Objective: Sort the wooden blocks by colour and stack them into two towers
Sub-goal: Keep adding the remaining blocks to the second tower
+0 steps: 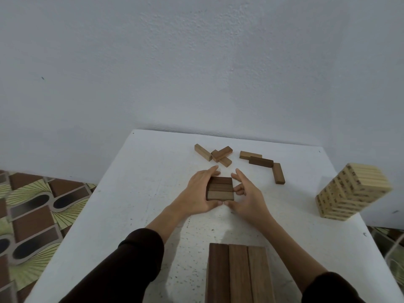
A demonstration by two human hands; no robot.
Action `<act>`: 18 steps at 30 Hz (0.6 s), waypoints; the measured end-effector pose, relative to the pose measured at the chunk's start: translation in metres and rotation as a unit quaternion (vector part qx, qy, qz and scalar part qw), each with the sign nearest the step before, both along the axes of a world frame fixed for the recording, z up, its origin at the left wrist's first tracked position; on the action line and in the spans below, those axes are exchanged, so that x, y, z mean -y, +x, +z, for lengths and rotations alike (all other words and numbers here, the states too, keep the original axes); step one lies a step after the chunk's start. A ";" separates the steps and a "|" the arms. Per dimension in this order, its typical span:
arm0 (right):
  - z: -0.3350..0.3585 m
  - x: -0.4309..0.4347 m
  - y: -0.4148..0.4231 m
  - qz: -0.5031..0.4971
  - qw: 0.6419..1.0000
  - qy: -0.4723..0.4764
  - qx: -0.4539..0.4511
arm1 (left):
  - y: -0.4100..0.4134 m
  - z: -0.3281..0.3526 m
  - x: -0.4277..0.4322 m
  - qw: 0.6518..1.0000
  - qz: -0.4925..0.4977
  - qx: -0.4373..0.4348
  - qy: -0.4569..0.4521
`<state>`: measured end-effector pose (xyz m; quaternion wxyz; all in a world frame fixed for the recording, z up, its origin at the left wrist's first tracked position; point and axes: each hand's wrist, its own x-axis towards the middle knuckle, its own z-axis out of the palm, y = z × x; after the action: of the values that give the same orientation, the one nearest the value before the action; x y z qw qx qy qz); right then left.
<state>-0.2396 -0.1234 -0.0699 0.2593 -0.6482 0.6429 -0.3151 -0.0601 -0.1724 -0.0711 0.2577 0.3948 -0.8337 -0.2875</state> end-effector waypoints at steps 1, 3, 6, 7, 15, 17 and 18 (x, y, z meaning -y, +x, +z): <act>0.000 0.000 0.000 0.004 1.000 0.002 -0.005 | 0.000 0.000 0.000 1.000 0.007 -0.002 0.005; 0.001 0.000 0.001 0.015 1.000 0.001 -0.018 | 0.001 0.000 0.000 1.000 0.017 -0.006 0.010; 0.001 0.002 0.001 0.017 1.000 0.007 -0.022 | 0.001 0.000 0.000 1.000 0.013 -0.004 0.002; 0.001 0.002 0.001 0.015 1.000 0.007 -0.020 | 0.001 0.000 -0.001 1.000 0.011 -0.004 0.003; 0.003 0.004 -0.001 0.022 0.999 0.023 0.006 | 0.001 0.006 -0.002 1.000 -0.009 0.015 0.017; 0.003 0.004 -0.001 0.024 0.999 0.027 0.005 | 0.003 0.008 0.000 0.999 -0.015 0.023 0.042; 0.004 0.004 -0.001 0.025 0.999 0.029 0.004 | 0.005 0.009 0.001 0.998 -0.014 0.022 0.059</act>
<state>-0.2409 -0.1273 -0.0661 0.2878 -0.6551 0.6345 -0.2923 -0.0553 -0.1733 -0.0619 0.2112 0.4037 -0.8265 -0.3308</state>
